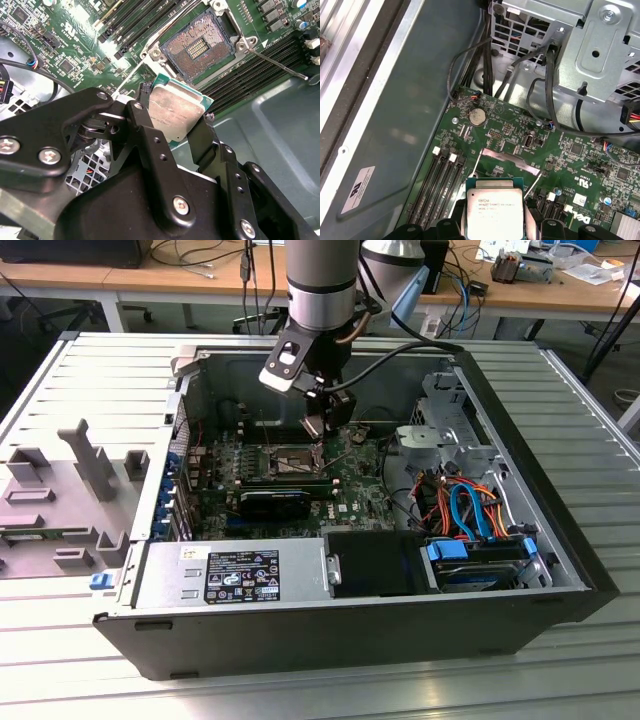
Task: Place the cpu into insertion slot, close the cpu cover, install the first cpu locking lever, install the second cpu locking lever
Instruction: 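Place the cpu into insertion slot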
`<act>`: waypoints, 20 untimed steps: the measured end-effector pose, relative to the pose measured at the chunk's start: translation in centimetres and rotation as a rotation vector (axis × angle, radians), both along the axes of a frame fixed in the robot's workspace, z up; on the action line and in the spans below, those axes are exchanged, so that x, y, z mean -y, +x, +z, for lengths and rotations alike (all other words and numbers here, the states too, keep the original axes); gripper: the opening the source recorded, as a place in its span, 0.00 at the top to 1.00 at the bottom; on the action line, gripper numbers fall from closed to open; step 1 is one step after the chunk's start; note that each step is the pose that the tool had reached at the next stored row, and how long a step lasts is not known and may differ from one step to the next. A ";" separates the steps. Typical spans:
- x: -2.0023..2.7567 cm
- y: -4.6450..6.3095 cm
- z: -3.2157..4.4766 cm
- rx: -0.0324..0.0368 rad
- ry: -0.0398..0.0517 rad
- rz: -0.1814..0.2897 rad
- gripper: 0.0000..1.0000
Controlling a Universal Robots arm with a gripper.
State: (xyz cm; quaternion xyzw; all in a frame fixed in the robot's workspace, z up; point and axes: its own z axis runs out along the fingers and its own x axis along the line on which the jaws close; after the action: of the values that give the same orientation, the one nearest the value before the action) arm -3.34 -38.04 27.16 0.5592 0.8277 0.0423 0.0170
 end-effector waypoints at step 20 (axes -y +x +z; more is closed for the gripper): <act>0.00 0.0 -0.05 0.0000 0.0000 -0.015 0.45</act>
State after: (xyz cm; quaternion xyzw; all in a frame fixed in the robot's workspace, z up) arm -3.34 -38.04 27.11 0.5655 0.8235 0.0422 0.0174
